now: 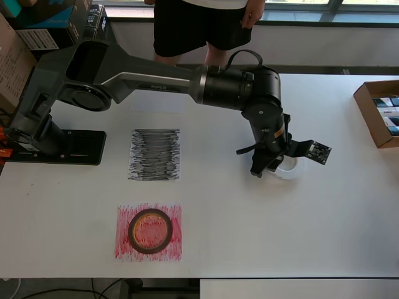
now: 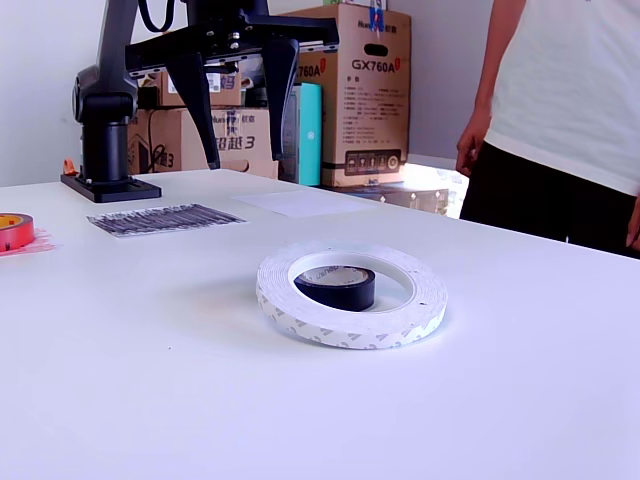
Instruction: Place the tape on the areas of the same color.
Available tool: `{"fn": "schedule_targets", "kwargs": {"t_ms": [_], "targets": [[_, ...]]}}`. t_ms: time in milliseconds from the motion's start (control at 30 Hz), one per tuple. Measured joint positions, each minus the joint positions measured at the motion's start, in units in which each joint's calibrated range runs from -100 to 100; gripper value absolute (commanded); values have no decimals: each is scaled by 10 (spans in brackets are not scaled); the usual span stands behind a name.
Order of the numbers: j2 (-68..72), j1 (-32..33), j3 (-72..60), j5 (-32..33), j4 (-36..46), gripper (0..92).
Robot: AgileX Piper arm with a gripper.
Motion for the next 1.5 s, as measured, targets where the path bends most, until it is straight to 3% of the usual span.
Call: {"fn": "schedule_targets", "kwargs": {"t_ms": [533, 1500], "targets": [[55, 0, -8, 97, 0, 508], [96, 25, -42, 174, -13, 508]]}}
